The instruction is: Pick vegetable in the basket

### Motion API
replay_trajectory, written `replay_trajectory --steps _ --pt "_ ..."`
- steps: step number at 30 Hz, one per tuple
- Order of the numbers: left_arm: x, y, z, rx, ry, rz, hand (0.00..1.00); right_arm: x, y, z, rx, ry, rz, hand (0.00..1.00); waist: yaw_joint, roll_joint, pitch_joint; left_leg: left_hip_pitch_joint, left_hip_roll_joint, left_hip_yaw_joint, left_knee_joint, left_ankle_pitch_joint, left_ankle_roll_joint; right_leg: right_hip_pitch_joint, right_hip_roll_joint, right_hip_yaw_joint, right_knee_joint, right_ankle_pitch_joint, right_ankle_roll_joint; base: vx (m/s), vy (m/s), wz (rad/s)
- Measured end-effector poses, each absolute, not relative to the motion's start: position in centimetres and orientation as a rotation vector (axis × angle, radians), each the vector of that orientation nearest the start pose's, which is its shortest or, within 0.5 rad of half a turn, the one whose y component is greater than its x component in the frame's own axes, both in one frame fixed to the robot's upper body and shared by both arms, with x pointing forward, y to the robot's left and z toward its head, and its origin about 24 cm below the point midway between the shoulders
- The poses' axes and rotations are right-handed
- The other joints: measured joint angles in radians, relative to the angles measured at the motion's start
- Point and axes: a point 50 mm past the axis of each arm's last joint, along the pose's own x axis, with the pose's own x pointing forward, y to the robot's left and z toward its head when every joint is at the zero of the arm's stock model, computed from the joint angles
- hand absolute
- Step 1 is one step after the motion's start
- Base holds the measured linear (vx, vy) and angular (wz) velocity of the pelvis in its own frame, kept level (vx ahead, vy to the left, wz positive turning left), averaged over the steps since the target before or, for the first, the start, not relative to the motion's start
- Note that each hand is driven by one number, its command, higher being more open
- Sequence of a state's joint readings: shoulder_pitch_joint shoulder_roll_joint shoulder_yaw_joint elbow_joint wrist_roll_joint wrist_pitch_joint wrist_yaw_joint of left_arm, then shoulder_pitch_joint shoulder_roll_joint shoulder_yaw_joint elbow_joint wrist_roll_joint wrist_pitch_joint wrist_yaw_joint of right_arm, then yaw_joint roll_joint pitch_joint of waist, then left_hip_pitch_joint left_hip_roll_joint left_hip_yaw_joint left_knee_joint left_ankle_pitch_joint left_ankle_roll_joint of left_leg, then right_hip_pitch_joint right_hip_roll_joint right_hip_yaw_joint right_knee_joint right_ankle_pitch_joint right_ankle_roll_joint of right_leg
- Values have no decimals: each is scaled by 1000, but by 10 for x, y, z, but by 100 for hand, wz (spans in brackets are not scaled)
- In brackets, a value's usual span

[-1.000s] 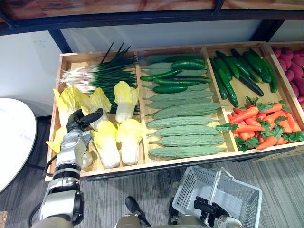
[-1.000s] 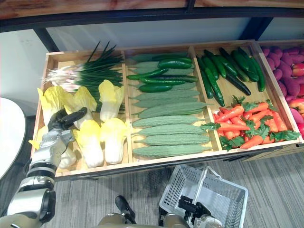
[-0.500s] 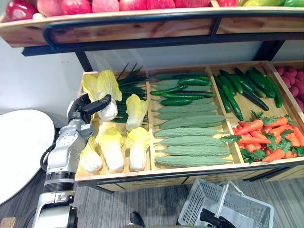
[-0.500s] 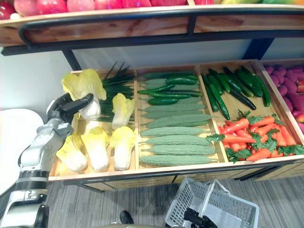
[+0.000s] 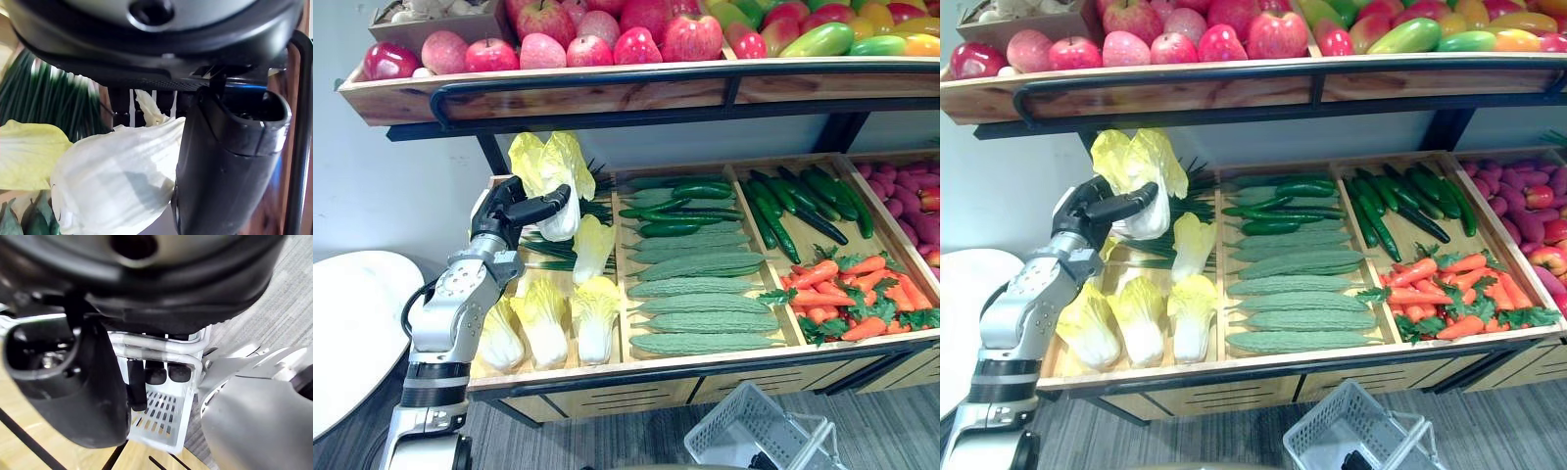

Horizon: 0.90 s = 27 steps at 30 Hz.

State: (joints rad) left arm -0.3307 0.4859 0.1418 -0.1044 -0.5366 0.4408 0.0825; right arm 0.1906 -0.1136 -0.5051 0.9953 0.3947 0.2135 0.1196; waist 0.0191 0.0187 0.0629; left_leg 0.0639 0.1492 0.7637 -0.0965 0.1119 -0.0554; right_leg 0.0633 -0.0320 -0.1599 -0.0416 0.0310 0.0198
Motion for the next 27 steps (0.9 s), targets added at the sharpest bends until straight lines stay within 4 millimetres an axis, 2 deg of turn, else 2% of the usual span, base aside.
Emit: replay_trajectory --steps 4,9,14,17,19,22,23,25,27 --pt "304 222 148 -33 -18 -11 0 30 -250 -160 666 1123 -729 0 -8 -7 -14 8 0 25 0 -2 2 -10 0 30 8 3 2 10 -12 -22" --pt "304 203 139 -7 27 -93 0 22 -270 -155 692 1064 -860 0 -28 -14 -27 22 2 53 0 -15 -5 -15 4 62 19 3 3 -2 -29 -18" --pt "302 189 137 24 36 -157 0 21 -299 -144 698 972 -981 0 -41 -13 -28 23 5 79 0 -15 -5 -36 8 91 36 2 4 -5 -32 -16" --pt "300 180 138 40 27 -194 0 26 -323 -130 726 831 -1075 0 -57 -13 -30 26 4 89 0 -15 -5 -47 8 104 49 -1 8 8 -29 -11" --pt "296 164 138 57 25 -265 0 29 -346 -114 668 724 -1117 0 -64 -12 -30 31 3 99 0 -18 -2 -47 7 116 62 -4 13 6 -27 -13" --pt "291 148 139 55 11 -343 0 38 -368 -95 578 621 -1114 0 -77 -10 -31 37 1 108 0 -21 0 -53 7 131 75 -12 24 10 -23 -11" --pt "289 140 140 46 3 -378 0 45 -377 -84 527 556 -1104 0 -82 -8 -33 38 0 118 0 -22 0 -65 7 143 91 -24 39 13 -25 -28" --pt "287 130 139 24 -3 -415 0 60 -389 -64 441 462 -1069 0 -86 -1 -37 40 -1 142 1 -25 -1 -83 10 172 103 -28 40 34 -14 -39" --pt "286 124 139 -14 -9 -413 0 88 -394 -39 343 369 -966 0 -99 4 -38 37 5 148 59 -48 -12 -114 19 223 120 -26 38 81 -34 -72"
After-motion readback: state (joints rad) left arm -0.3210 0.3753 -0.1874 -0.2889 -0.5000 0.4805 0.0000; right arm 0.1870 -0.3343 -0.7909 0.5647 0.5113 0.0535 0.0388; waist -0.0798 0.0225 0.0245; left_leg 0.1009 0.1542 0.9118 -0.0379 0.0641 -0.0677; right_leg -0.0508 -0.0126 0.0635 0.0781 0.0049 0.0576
